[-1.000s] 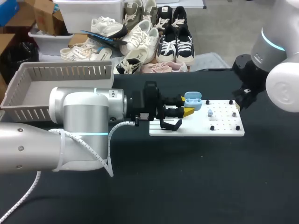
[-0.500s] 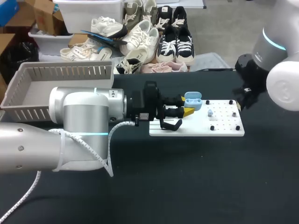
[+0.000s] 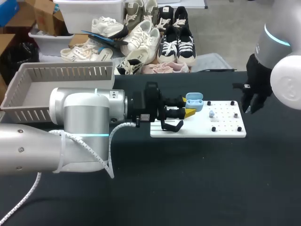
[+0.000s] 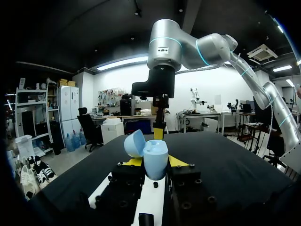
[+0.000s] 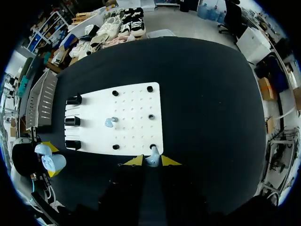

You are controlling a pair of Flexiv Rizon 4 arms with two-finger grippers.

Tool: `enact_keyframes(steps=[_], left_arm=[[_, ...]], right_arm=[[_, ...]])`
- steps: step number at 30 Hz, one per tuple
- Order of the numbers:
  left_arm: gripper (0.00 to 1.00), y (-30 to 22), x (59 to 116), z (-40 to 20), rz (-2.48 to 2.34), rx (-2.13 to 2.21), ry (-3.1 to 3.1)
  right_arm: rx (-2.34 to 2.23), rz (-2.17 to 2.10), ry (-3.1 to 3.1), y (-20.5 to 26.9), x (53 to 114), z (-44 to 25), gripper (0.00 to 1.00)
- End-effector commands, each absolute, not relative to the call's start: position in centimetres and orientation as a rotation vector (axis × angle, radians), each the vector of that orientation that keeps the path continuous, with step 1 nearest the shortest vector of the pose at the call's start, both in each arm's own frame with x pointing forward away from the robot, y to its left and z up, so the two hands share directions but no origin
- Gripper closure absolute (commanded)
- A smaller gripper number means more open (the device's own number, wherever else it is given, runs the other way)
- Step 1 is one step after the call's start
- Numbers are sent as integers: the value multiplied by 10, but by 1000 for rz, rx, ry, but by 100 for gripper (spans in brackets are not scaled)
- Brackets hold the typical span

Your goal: Pick up each earbud case from the left stands, insert the matching earbuds, close the lid, and place the case in the box.

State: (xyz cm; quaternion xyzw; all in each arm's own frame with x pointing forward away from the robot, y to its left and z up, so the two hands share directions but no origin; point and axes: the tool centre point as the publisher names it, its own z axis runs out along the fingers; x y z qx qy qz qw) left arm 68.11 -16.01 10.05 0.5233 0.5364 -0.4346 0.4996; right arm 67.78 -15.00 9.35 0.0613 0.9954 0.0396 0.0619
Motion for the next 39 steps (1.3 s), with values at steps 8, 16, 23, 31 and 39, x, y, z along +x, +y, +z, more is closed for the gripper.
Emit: enact_keyframes(steps=[8,16,23,31,39], left_arm=[[100,-160,681,99,-1050,1262,1294],[100,-160,681,99,-1050,1262,1294],[100,-160,681,99,-1050,1262,1294],[100,-160,681,99,-1050,1262,1294],[100,-160,681,99,-1050,1262,1294]], right_arm=[[846,52,2977,-118,637,135,100],[972,-24,2901,-85,626,168,100],[986,-97,2867,-59,628,187,100],[958,-70,2859,-37,645,191,100],[907,-35,2875,-19,662,187,100]])
